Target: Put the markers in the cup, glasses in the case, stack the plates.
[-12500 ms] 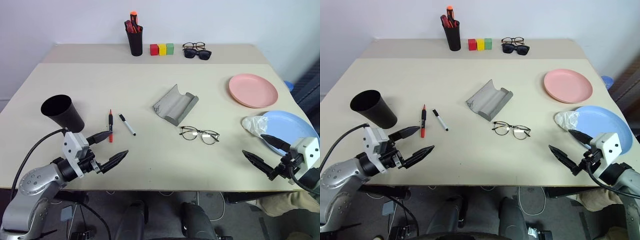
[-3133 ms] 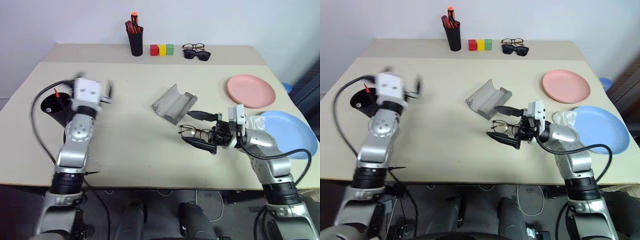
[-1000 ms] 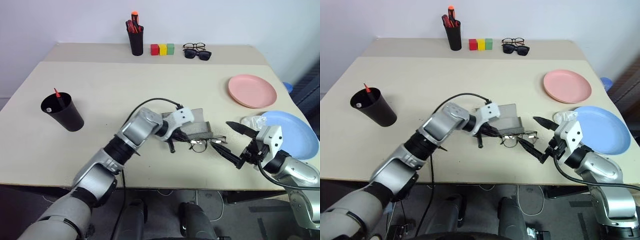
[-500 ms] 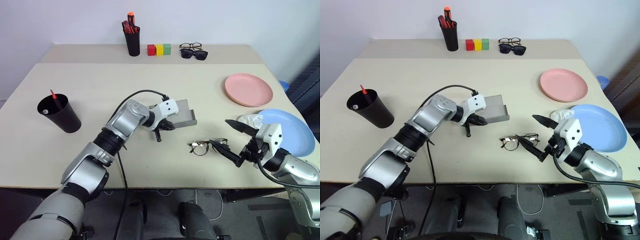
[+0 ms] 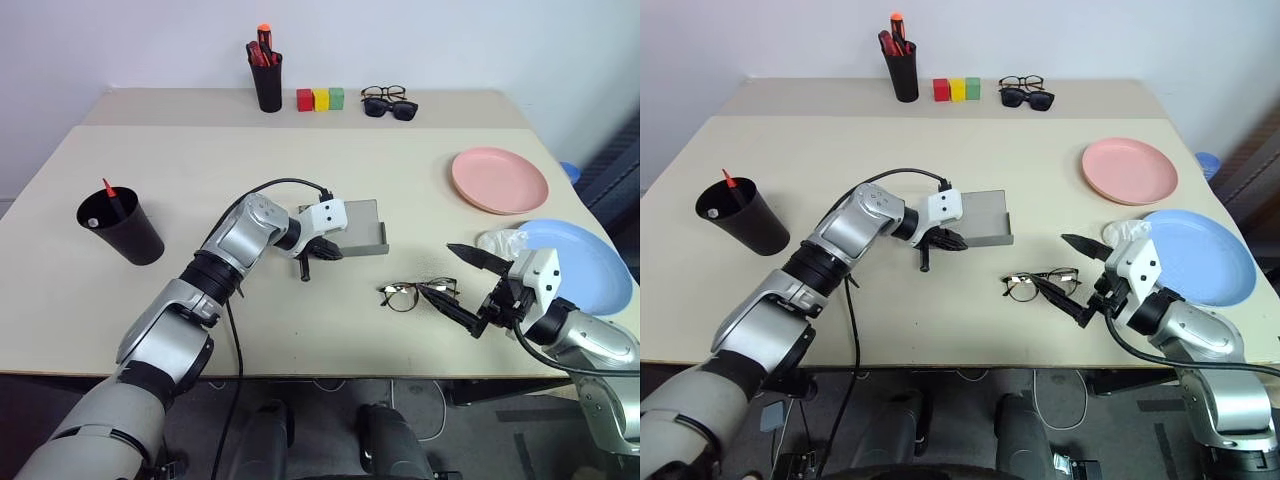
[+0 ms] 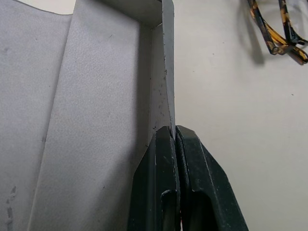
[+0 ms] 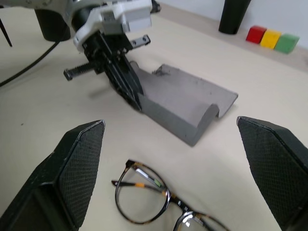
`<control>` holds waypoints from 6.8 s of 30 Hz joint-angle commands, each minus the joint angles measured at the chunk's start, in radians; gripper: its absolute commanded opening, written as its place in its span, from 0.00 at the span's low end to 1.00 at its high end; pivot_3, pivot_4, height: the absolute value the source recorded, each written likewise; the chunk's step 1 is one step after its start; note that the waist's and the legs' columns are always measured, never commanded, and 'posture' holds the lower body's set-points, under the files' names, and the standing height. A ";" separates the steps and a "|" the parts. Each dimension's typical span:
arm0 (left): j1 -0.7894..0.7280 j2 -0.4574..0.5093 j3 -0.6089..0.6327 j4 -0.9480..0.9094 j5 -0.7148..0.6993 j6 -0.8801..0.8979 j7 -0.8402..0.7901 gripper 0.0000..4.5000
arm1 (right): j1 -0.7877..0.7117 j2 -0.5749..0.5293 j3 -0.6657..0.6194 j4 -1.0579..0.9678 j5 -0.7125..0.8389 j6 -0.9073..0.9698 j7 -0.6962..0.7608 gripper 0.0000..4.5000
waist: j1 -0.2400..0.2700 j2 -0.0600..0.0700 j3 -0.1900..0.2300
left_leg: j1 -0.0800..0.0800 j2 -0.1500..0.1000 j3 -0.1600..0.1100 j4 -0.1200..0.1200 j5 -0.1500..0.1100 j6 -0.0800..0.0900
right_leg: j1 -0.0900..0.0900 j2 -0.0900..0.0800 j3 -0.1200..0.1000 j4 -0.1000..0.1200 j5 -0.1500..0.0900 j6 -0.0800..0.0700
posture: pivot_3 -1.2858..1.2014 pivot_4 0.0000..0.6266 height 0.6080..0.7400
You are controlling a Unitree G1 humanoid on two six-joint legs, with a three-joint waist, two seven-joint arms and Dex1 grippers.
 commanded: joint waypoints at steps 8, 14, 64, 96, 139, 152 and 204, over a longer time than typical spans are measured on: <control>0.012 0.005 0.025 -0.039 -0.004 0.025 -0.045 0.00 | 0.243 -0.027 -0.222 -0.100 0.058 -0.006 0.039 1.00 | 0.001 0.000 0.000 | 0.000 0.000 0.000 0.000 0.000 0.000 | 0.000 0.000 0.000 0.000 0.000 0.000 | 0.52 0.24 1.00; 0.021 -0.003 0.033 -0.051 -0.008 0.038 -0.045 0.00 | 0.345 0.001 -0.292 -0.123 0.078 -0.029 0.048 1.00 | 0.001 0.000 0.000 | 0.000 0.000 0.000 0.000 0.000 0.000 | 0.000 0.000 0.000 0.000 0.000 0.000 | 0.52 0.24 1.00; 0.658 0.521 0.425 -1.028 -0.410 0.308 0.005 0.85 | -0.667 -0.050 0.341 1.071 -0.299 -0.408 0.657 1.00 | -0.025 0.001 0.001 | 0.002 0.001 0.001 0.001 0.000 0.000 | 0.001 0.001 0.001 0.004 0.000 0.000 | 0.52 0.24 1.00; 0.740 0.542 0.429 -1.076 -0.500 0.332 0.108 0.87 | -0.985 0.065 0.297 0.867 -0.159 -0.141 0.630 0.02 | -0.036 0.002 0.002 | 0.015 0.002 0.003 -0.005 0.000 0.000 | 0.008 0.001 0.003 0.003 -0.001 -0.002 | 0.52 0.24 1.00; 0.562 0.437 0.502 -0.856 -0.496 0.321 0.365 0.87 | -0.911 0.055 0.219 0.946 -0.313 -0.335 0.566 0.90 | -0.034 0.002 0.002 | 0.015 0.002 0.000 -0.011 0.001 -0.002 | 0.006 0.004 0.003 0.006 -0.003 -0.001 | 0.52 0.24 1.00; -0.124 0.203 0.251 0.286 -0.126 -0.179 0.169 0.56 | 0.104 -0.130 -0.252 0.033 -0.171 0.099 0.255 0.91 | -0.010 -0.002 0.004 | 0.010 0.002 0.002 -0.007 0.001 -0.003 | 0.003 0.004 0.004 0.002 -0.004 -0.001 | 0.52 0.24 1.00; -0.102 -0.109 0.373 0.036 -0.127 0.102 -0.213 0.01 | -0.058 -0.087 -0.203 0.218 -0.125 -0.005 -0.034 0.91 | 0.000 -0.004 0.005 | 0.000 0.001 -0.001 0.001 0.000 0.000 | -0.001 0.003 0.002 0.003 -0.001 -0.002 | 0.52 0.24 1.00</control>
